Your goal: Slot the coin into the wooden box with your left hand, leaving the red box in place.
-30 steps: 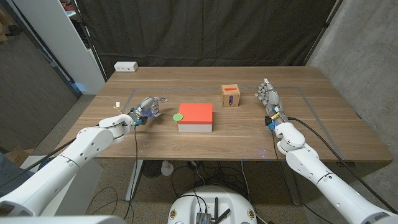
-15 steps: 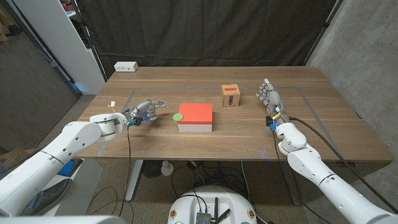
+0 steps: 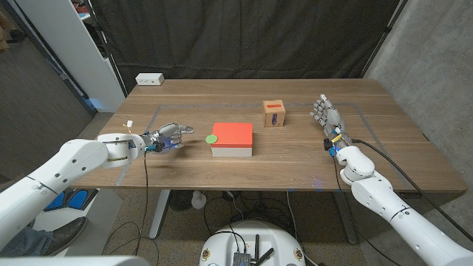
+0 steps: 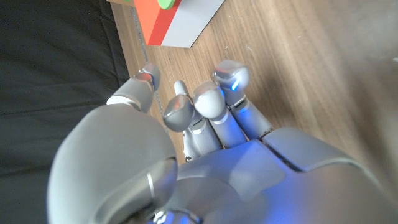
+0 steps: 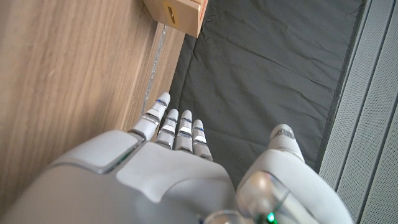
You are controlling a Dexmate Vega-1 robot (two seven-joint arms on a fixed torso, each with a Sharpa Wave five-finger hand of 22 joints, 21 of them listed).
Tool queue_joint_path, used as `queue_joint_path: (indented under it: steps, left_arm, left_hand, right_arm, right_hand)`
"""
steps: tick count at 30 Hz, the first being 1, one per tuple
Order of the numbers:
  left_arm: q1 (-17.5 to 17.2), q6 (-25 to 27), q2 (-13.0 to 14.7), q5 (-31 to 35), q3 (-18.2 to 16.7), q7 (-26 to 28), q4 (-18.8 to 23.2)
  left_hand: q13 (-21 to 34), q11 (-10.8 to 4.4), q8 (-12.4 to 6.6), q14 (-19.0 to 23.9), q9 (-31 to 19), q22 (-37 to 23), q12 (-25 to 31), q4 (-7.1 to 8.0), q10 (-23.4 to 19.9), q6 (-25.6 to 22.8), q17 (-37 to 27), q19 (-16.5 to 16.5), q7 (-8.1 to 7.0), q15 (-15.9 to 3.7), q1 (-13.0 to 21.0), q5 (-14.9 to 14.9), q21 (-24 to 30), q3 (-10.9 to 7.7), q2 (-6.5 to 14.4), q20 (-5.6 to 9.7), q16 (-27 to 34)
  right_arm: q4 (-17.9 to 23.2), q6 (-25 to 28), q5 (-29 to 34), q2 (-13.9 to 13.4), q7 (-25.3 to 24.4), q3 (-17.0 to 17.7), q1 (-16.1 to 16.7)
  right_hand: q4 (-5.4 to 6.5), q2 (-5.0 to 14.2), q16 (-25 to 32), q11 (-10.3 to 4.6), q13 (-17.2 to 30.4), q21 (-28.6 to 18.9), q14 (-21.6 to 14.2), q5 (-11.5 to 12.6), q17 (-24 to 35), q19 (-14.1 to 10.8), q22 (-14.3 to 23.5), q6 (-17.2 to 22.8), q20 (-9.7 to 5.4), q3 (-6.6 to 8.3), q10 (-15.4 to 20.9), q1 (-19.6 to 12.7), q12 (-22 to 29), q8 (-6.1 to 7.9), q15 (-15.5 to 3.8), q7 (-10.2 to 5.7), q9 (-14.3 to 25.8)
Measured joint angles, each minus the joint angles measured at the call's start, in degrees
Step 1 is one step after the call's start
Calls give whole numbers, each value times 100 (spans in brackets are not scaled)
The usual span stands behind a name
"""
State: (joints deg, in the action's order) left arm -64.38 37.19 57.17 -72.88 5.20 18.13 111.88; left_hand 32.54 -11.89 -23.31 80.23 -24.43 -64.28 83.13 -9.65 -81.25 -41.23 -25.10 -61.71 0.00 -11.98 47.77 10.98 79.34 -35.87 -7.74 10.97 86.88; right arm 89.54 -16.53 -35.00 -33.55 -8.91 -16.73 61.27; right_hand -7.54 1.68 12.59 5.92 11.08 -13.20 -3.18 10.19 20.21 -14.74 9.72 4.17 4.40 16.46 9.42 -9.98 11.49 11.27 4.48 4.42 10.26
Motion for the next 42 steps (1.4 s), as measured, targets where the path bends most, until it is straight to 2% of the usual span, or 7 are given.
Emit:
queue_joint_path:
  steps: [2,8,9,11,20,30,42]
  left_arm:
    - [18,154,58,-119,0,20,10]
    - [125,154,150,-119,95,20,4]
    - [136,400,154,-337,116,65,-7]
    - [137,446,154,-437,142,84,-24]
    - [69,438,142,-617,204,50,-23]
    - [-23,368,213,-912,167,140,169]
    - [74,455,314,-1268,217,373,275]
  left_hand:
    - [-8,2,-44,0,-36,31,0,-17,52,11,-22,0,9,0,29,0,-12,17,29,0,0]
    - [-69,1,-151,-11,-142,117,0,15,52,74,-21,0,11,11,59,0,-34,79,59,0,-24]
    - [-70,1,-153,-11,-148,117,0,15,52,74,-18,0,11,11,59,0,-34,79,59,0,-24]
    - [-70,1,-181,-11,-170,117,0,19,52,74,-12,0,12,11,59,0,-34,82,59,0,-46]
    - [-88,2,-263,-11,-202,164,0,40,52,74,-39,41,12,11,36,0,-100,103,83,-21,-46]
    - [-89,2,-333,-31,-185,394,0,9,52,96,-55,41,-10,32,33,0,-189,202,85,-21,-91]
    - [-140,11,-406,-31,-159,632,-38,40,104,124,-159,25,21,31,15,0,-260,261,148,-32,-135]
  right_arm:
    - [-55,4,-28,-64,66,34,-2]
    - [-55,-70,-106,-64,301,34,-2]
    - [-234,-108,-131,-125,353,76,-46]
    - [-314,-153,-161,-128,419,84,-56]
    - [-449,-315,-232,-120,598,96,-71]
    - [-561,-380,-311,-108,702,121,-45]
    - [-649,-394,-370,-122,783,129,-28]
  right_hand:
    - [0,0,0,0,0,0,0,0,0,0,0,36,0,0,0,0,0,0,0,9,0]
    - [0,0,0,-19,0,0,-21,0,0,-44,0,61,-44,0,19,0,0,0,-21,0,0]
    - [0,0,0,-19,0,0,-21,0,0,-53,0,61,-53,0,19,0,0,0,-21,0,0]
    - [-10,0,0,-20,-1,0,-21,0,0,-62,0,61,-62,-10,19,0,0,0,-21,0,0]
    - [-16,0,0,-20,-1,1,-21,0,1,-62,0,61,-62,-16,19,0,0,0,-21,0,0]
    - [-16,0,35,11,-1,28,-21,0,-29,-61,0,92,-62,-16,50,0,0,0,-21,31,0]
    - [-16,9,33,11,-1,52,-20,0,-28,-61,0,92,-62,-16,49,-9,0,0,-21,31,0]
